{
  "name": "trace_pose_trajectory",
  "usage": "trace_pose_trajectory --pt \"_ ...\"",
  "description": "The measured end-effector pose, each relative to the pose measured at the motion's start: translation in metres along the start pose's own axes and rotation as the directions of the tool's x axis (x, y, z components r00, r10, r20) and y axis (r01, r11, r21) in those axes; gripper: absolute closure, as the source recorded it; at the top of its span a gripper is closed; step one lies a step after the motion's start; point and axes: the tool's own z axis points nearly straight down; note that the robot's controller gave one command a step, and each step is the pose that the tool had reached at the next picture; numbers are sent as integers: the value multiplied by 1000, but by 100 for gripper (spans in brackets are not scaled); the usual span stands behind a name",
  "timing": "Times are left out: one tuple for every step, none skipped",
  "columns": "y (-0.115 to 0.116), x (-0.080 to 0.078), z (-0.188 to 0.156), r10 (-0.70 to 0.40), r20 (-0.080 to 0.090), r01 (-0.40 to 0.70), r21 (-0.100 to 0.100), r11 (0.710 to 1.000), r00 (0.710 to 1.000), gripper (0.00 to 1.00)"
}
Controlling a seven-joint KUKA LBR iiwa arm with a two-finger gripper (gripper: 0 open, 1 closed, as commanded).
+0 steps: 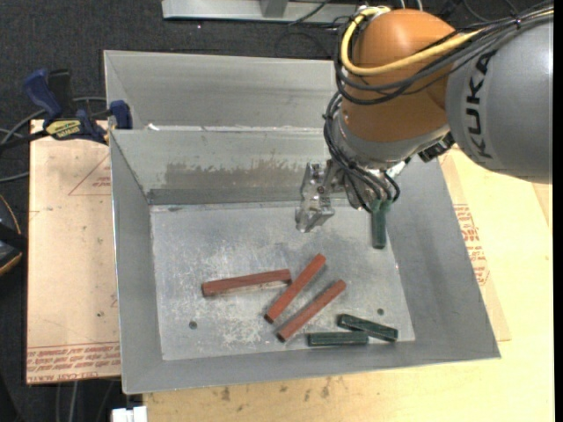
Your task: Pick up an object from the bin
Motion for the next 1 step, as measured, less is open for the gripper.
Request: trace_pose_trajectory --pt "0 2 5 1 -9 -1 0 1000 1000 0"
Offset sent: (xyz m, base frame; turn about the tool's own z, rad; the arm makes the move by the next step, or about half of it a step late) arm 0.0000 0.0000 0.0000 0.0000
